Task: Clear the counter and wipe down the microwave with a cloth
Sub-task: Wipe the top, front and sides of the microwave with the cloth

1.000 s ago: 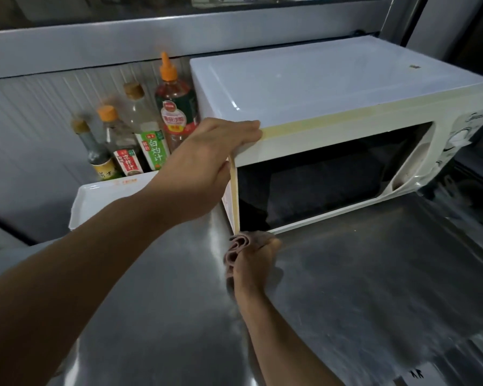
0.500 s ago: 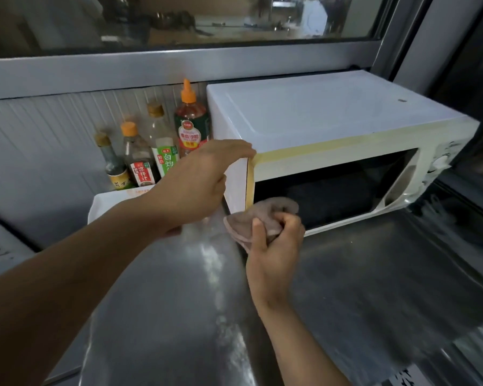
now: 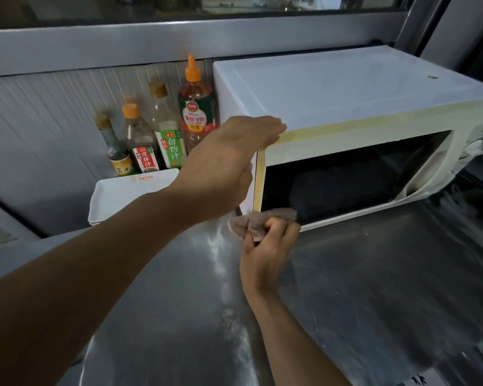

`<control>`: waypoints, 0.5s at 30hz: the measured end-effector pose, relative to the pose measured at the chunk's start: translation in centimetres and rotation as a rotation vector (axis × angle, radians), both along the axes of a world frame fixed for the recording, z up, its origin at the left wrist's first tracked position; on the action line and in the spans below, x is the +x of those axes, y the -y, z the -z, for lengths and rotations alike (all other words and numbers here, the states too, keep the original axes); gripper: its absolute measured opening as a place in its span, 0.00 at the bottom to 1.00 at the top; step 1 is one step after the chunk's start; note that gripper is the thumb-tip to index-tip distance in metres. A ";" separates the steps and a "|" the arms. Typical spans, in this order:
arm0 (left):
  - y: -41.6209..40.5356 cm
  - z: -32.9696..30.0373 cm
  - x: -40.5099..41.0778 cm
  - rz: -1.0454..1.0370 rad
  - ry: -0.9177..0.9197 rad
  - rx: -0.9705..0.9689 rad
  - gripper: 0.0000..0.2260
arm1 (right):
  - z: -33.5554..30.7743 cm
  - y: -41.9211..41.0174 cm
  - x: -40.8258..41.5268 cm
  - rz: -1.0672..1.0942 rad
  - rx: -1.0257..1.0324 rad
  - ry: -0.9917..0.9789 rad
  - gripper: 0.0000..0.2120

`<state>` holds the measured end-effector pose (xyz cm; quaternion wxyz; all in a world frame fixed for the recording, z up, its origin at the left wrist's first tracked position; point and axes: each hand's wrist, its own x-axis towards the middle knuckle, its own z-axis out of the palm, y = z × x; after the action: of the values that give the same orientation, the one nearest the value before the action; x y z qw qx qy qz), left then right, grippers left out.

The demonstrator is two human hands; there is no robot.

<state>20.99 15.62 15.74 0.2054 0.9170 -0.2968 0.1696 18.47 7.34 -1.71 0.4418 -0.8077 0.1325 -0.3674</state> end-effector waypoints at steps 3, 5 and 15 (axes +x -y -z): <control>0.8 0.6 0.0 0.004 -0.008 -0.002 0.28 | 1.7 0.2 -0.3 -0.023 -0.029 -0.085 0.12; 0.9 0.6 0.1 -0.010 0.001 -0.025 0.28 | 2.0 0.4 -0.3 -0.036 -0.062 -0.103 0.13; 0.9 -0.4 0.7 0.026 -0.052 -0.154 0.28 | -3.6 3.7 -0.3 -0.125 -0.081 0.096 0.11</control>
<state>21.71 14.75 16.18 0.2851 0.8987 -0.2893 0.1656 18.13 3.69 1.85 0.4366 -0.8130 0.0455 -0.3826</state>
